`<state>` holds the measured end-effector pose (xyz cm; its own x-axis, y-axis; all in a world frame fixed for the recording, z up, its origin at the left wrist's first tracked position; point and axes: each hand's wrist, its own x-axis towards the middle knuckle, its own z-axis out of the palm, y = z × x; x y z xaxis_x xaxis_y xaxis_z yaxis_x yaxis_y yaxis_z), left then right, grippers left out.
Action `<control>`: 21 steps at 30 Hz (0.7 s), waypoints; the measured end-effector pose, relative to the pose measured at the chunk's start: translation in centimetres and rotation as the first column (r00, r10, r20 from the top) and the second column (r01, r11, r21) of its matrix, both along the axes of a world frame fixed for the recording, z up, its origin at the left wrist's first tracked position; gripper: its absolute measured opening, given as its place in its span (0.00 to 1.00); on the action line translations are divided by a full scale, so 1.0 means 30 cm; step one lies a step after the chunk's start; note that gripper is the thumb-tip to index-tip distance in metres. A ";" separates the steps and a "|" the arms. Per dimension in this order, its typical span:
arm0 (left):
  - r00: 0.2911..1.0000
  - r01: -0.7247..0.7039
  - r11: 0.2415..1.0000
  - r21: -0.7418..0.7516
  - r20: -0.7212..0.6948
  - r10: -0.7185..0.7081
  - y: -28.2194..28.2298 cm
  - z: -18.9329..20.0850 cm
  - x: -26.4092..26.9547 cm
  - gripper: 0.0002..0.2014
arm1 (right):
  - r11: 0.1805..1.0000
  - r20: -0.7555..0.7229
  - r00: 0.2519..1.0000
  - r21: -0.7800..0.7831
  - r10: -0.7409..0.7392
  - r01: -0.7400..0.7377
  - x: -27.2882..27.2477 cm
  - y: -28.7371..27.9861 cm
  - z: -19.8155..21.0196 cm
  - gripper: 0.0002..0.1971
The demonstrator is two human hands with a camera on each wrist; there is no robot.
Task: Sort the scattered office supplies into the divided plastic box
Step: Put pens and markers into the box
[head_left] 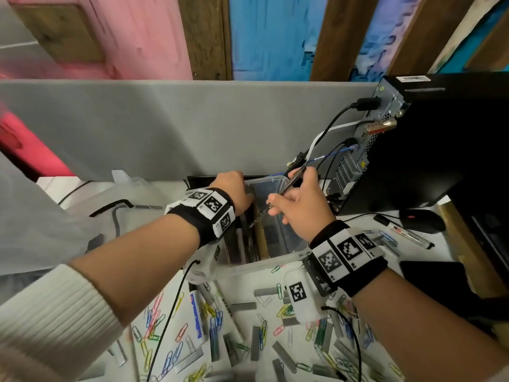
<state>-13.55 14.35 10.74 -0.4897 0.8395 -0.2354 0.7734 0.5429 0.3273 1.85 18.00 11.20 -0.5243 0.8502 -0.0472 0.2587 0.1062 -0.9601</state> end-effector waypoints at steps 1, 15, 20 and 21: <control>1.000 0.012 1.000 0.014 -0.006 -0.012 -0.009 0.010 -0.010 0.12 | 1.000 0.003 1.000 0.018 0.003 -0.003 -0.004 0.000 0.002 0.16; 0.996 -0.062 0.996 -0.063 0.058 0.066 -0.285 -0.009 -0.231 0.16 | 0.933 0.526 0.819 0.121 0.229 -0.339 -0.113 -0.018 -0.014 0.09; 0.985 -0.113 0.993 0.023 0.132 0.109 -0.277 -0.034 -0.235 0.21 | 0.931 0.569 0.792 0.121 0.220 -0.345 -0.117 -0.010 -0.016 0.05; 0.981 -0.127 0.991 0.043 0.152 0.119 -0.273 -0.039 -0.236 0.21 | 0.929 0.569 0.793 0.129 0.217 -0.347 -0.110 -0.006 -0.015 0.05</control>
<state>-20.62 6.16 9.58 -0.5528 0.7882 -0.2706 0.6425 0.6099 0.4639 -1.45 17.82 10.75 -0.6872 0.6901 -0.2268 0.6489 0.4428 -0.6188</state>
